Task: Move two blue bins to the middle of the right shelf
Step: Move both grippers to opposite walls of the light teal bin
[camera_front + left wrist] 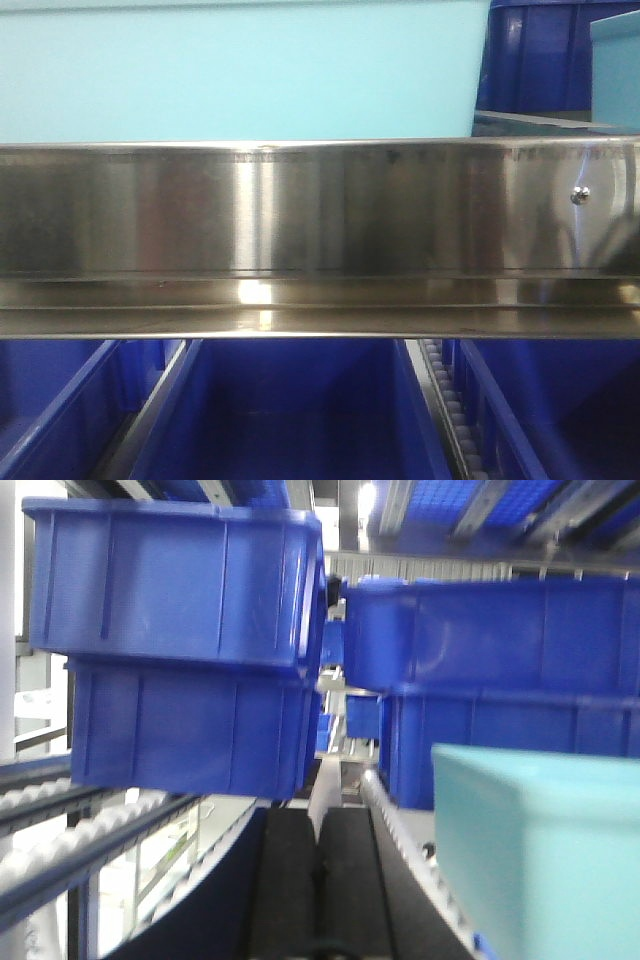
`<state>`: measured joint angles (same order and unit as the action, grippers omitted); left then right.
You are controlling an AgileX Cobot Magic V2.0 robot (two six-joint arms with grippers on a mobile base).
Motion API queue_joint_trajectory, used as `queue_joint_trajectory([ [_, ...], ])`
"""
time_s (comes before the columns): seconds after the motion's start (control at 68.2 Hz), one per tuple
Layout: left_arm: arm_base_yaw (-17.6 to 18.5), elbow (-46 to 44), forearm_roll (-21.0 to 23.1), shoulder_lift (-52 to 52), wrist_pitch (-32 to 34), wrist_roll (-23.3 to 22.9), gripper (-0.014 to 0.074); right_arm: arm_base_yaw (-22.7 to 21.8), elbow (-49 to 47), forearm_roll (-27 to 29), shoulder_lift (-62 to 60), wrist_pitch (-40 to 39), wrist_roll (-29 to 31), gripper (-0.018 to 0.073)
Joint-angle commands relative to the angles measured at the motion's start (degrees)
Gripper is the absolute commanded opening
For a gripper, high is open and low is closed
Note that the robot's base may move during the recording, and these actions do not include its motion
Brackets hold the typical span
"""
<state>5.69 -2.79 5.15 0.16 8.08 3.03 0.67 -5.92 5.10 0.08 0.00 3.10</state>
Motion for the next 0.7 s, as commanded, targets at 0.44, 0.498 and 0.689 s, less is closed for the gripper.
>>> queue_joint_trajectory([
  [0.44, 0.22, -34.55, -5.15, 20.62, -22.94, -0.16, 0.0252, 0.17, -26.8, 0.18, 19.22, 10.65, -0.34, 0.0548],
  [0.498, 1.18, -36.22, -5.15, 23.34, -22.84, -0.16, 0.0405, 0.17, -28.62, 0.18, 22.55, 10.65, -0.34, 0.0571],
  [0.689, 6.13, -40.62, -4.23, 30.46, -24.15, -0.16, 0.0595, 2.97, -39.15, 0.18, 34.03, 14.02, -0.34, 0.0568],
])
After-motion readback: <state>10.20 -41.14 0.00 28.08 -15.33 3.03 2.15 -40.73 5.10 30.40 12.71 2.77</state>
